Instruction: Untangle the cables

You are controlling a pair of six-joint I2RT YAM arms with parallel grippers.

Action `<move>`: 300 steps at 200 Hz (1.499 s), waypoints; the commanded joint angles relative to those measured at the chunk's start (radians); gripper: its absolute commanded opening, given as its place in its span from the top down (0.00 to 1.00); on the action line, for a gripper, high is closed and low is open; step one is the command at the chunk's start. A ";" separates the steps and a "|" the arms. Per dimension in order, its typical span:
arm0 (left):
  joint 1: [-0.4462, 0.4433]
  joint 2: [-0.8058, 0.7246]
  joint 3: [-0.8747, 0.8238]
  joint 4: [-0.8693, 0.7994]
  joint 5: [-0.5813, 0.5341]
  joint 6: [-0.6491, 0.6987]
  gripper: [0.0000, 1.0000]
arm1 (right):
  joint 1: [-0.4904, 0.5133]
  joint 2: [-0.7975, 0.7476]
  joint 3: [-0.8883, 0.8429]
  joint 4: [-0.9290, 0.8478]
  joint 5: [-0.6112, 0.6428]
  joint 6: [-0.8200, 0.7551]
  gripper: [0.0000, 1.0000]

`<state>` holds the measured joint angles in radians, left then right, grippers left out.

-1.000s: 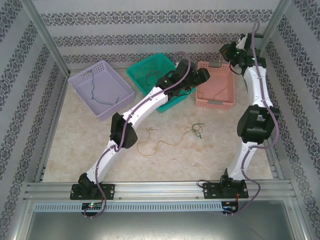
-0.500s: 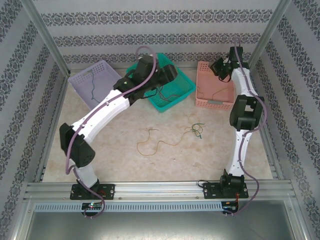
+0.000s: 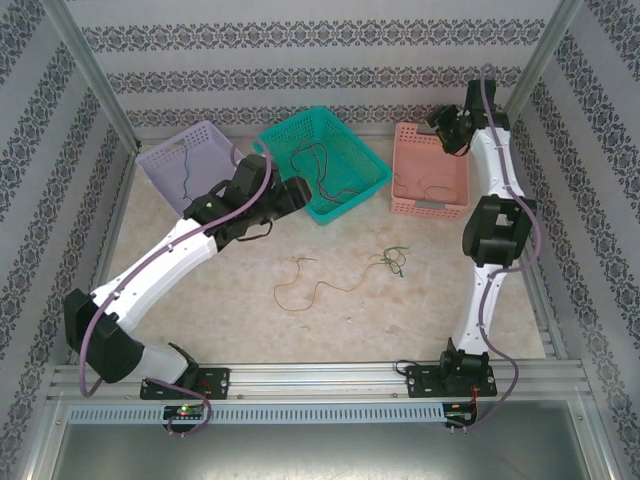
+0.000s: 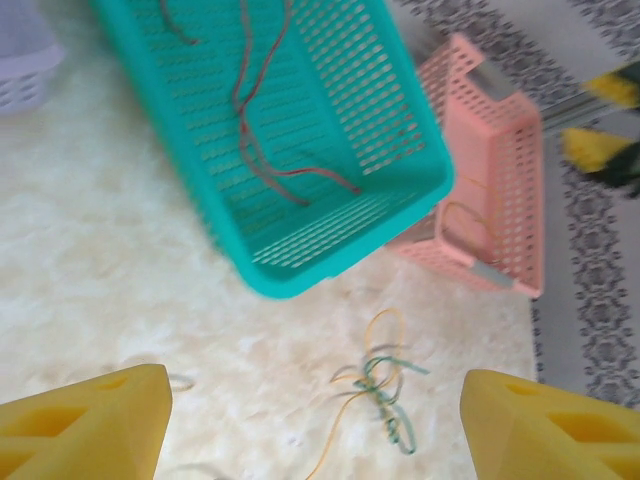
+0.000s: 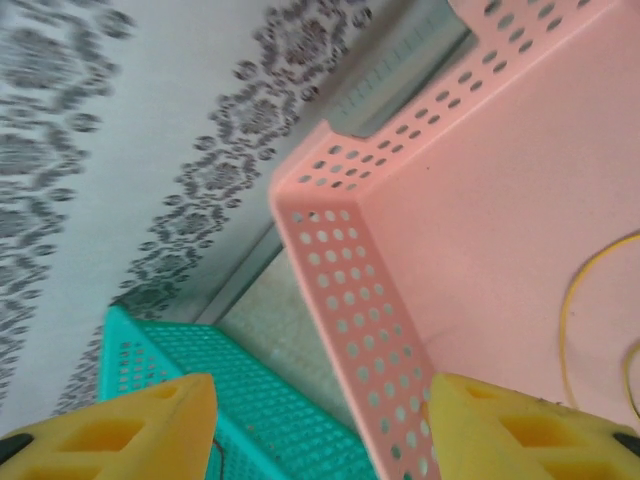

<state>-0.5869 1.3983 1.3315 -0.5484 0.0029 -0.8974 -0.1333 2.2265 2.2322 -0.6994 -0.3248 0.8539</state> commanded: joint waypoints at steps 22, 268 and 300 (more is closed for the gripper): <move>0.017 -0.079 -0.144 -0.199 -0.023 -0.022 0.27 | 0.013 -0.330 -0.205 -0.028 0.098 -0.041 0.47; -0.375 0.431 0.060 -0.072 0.014 0.324 0.29 | 0.345 -0.757 -1.338 0.013 0.186 -0.305 0.68; -0.381 0.542 0.152 -0.059 0.021 0.392 0.28 | 0.355 -0.661 -1.307 0.022 0.157 -0.335 0.75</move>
<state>-0.9550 1.8839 1.4147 -0.6239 0.0406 -0.5983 0.2180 1.4967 0.8921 -0.6647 -0.1535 0.5819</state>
